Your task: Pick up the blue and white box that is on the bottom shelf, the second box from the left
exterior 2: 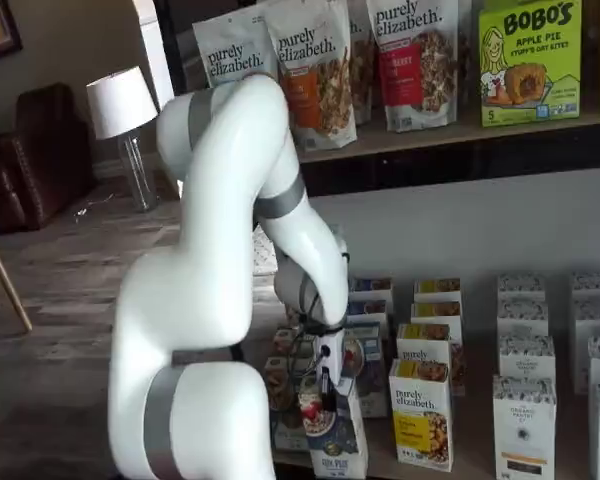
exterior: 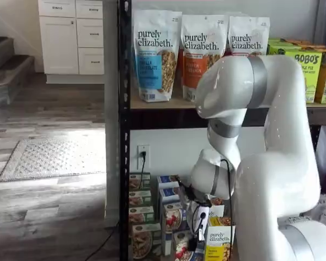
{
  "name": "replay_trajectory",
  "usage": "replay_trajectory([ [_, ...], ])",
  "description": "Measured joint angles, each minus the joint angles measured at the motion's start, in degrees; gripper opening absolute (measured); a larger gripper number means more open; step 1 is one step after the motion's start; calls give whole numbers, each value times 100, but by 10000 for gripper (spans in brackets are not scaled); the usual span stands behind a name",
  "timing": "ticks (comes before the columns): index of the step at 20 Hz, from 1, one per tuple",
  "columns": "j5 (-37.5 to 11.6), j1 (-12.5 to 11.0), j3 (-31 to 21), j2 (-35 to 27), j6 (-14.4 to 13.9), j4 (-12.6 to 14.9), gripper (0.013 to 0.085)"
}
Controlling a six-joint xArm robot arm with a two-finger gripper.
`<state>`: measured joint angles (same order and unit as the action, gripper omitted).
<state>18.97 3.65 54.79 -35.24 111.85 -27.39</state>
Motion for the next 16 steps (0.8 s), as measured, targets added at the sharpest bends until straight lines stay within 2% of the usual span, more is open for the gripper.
replay_trajectory([
  [3, -56, 84, -485, 439, -217, 152, 450],
  [8, 103, 174, -1153, 1188, -964, 837, 450],
  [9, 189, 189, -1262, 1358, -1099, 957, 450],
  [11, 461, 210, -1416, 1680, -1213, 1030, 450],
  [16, 871, 273, -1802, 2477, -1927, 1694, 450],
])
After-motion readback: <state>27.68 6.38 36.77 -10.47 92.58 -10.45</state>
